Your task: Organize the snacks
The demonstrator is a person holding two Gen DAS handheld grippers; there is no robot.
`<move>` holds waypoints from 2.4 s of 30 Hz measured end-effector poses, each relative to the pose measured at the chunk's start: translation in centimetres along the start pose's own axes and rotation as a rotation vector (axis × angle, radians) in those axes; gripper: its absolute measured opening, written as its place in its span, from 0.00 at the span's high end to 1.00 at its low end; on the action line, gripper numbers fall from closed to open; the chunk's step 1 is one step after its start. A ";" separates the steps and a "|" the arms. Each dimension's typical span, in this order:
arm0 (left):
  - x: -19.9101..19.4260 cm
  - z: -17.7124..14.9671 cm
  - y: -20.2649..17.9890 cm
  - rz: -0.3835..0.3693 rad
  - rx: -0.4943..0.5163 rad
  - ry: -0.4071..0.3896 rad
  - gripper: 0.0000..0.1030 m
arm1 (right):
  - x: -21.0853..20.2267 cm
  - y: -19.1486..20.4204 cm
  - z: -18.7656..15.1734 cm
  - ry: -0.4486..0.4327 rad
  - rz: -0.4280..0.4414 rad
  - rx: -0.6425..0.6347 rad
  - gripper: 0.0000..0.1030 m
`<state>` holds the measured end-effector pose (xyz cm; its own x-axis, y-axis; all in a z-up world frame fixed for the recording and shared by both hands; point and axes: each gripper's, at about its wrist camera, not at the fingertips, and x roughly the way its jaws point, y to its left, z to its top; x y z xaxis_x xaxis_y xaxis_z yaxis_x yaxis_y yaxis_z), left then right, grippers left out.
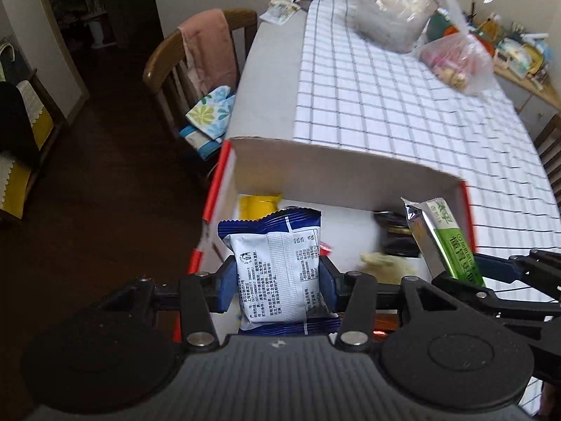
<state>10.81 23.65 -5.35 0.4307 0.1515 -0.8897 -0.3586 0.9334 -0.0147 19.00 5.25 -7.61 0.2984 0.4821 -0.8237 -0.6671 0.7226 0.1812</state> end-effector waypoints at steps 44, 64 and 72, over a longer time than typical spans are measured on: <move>7.4 1.9 -0.1 0.006 0.075 0.166 0.45 | 4.1 0.5 1.1 0.067 -0.054 -0.033 0.38; -1.1 -1.2 -0.9 -0.055 0.064 -0.055 0.26 | -4.4 0.3 -0.7 -0.141 0.013 -0.004 0.05; -4.0 -2.8 -0.7 -0.098 0.041 -0.138 0.13 | -7.0 -0.1 -1.7 -0.191 0.048 0.017 0.00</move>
<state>7.05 21.45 -3.06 0.5724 0.1002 -0.8138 -0.2765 0.9579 -0.0766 15.85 0.99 -2.79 0.3918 0.6003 -0.6972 -0.6728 0.7039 0.2279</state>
